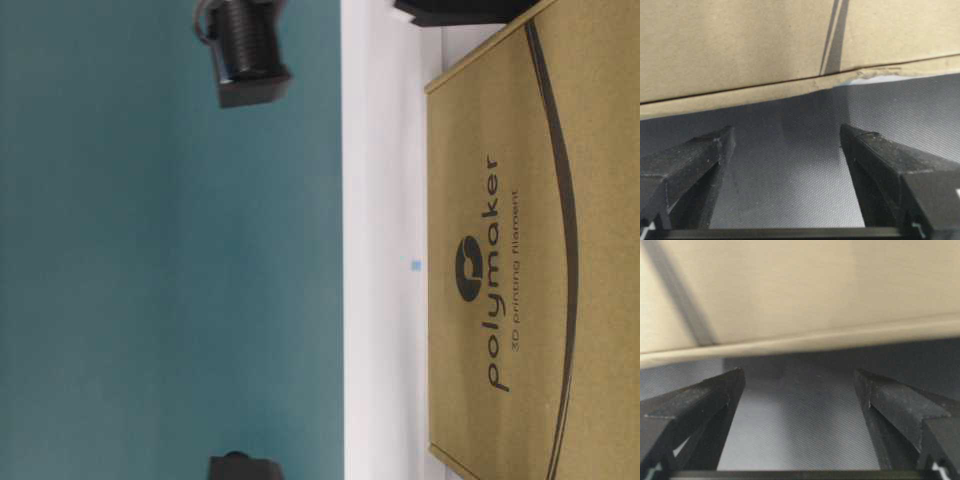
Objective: Place the cardboard box on the stand after clamping it between your arms.
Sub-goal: 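Press both grippers against the box sides, clamping it between them, then lift the clamped box with both arms and carry it back over the stand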
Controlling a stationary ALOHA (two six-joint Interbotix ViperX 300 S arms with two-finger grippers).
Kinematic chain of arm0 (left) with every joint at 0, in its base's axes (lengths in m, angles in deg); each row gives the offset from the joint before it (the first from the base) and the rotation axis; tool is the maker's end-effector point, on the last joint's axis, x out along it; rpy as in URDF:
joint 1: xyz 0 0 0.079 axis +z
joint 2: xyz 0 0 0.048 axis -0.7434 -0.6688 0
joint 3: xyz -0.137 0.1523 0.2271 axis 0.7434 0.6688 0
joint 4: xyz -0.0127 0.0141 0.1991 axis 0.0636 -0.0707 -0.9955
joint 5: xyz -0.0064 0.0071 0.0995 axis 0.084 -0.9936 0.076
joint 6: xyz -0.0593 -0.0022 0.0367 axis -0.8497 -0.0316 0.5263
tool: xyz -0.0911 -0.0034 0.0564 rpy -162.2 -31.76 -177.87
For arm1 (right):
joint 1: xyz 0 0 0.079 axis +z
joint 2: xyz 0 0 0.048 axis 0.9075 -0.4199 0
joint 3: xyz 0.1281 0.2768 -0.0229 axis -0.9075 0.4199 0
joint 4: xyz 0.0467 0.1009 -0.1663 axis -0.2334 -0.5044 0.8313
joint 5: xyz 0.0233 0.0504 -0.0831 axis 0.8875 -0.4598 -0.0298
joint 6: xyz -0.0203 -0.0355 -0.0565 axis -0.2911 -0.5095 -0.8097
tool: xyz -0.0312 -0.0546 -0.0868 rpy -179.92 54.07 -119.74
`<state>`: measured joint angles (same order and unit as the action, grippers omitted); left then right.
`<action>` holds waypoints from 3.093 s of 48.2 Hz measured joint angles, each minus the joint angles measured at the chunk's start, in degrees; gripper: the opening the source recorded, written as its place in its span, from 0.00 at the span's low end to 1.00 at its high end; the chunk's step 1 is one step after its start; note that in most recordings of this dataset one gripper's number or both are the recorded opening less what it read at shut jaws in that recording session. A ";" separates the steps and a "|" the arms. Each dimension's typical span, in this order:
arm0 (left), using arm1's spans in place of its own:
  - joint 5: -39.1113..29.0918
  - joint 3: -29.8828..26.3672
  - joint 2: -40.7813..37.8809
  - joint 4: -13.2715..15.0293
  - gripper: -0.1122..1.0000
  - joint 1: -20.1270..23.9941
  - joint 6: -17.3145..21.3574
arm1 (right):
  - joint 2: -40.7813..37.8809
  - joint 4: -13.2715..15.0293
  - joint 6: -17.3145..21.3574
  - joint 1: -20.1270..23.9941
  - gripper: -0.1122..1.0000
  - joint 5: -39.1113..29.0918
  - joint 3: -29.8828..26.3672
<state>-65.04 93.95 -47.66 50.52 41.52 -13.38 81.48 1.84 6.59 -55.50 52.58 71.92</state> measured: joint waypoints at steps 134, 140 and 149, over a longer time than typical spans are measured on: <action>-30.23 -22.41 9.32 -0.79 0.82 19.34 6.50 | 5.36 1.14 -20.21 -16.26 0.85 -30.15 -19.69; -27.77 -22.32 7.82 -0.79 0.82 22.32 7.91 | 3.34 1.14 -21.45 -18.90 0.85 -29.79 -19.78; -25.40 -22.32 3.96 -0.97 0.82 26.28 10.81 | 0.97 1.05 -23.55 -22.59 0.85 -29.71 -21.71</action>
<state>-90.44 71.62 -43.70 49.56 67.80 -2.57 82.45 2.89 -16.97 -78.09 22.87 50.21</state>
